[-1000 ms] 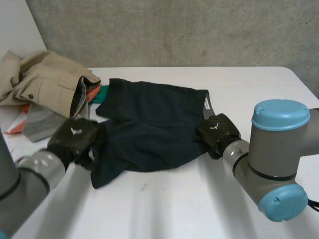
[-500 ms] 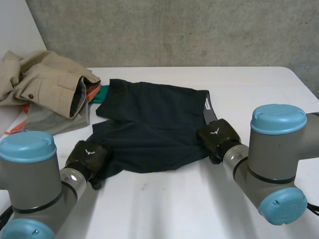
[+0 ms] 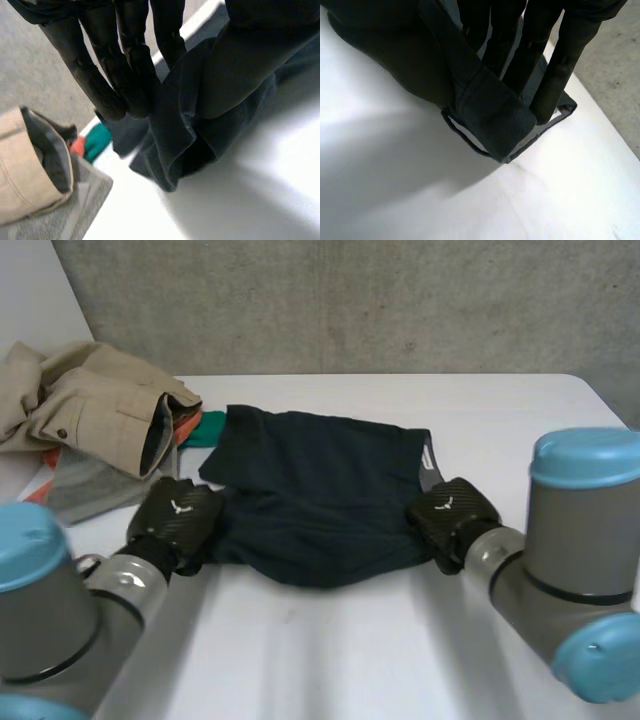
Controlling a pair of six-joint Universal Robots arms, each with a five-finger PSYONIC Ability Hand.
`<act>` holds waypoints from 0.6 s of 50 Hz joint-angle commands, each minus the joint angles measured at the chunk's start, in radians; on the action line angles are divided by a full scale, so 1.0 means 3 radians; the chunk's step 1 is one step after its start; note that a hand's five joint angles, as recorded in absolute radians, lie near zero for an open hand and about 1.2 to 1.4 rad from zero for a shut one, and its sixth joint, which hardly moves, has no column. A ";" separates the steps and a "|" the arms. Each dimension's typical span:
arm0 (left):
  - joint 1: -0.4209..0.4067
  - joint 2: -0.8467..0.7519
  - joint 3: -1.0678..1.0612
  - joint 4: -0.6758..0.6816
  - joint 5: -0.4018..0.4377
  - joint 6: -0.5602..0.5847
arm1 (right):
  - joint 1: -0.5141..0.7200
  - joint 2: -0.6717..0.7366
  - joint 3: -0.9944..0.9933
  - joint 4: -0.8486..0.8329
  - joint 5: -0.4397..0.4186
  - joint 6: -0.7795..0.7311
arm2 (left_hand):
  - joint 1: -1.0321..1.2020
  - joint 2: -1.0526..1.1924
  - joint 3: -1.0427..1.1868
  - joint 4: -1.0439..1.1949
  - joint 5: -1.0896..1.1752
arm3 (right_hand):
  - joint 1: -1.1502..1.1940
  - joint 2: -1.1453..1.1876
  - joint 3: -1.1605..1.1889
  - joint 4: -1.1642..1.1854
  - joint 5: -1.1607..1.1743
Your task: Fold the laundry.
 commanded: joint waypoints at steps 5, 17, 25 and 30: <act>0.0112 0.0953 -0.0143 -0.2058 0.0703 0.0141 | -0.0421 -0.0625 0.0366 0.1391 -0.0424 -0.1065 | 0.0812 0.0687 0.0706 0.0674 0.0817 | 0.0929 0.0742 0.0705 0.0671 0.0677; 0.0041 -0.0248 0.0894 -0.1248 0.0280 0.0265 | -0.0508 0.0168 -0.0349 0.0987 -0.0313 -0.0243 | 0.0812 0.0687 0.0706 0.0674 0.0817 | 0.0929 0.0742 0.0705 0.0671 0.0677; 0.0031 -0.1250 0.2202 -0.0287 0.0285 0.0193 | -0.0769 0.0433 -0.0988 0.0434 -0.0348 0.0167 | 0.0812 0.0687 0.0706 0.0674 0.0817 | 0.0929 0.0742 0.0705 0.0671 0.0677; 0.0015 -0.1950 0.3097 -0.0127 0.0320 0.0178 | -0.0774 0.0883 -0.1402 0.0036 -0.0323 0.0167 | 0.0812 0.0687 0.0706 0.0674 0.0817 | 0.0929 0.0742 0.0705 0.0671 0.0677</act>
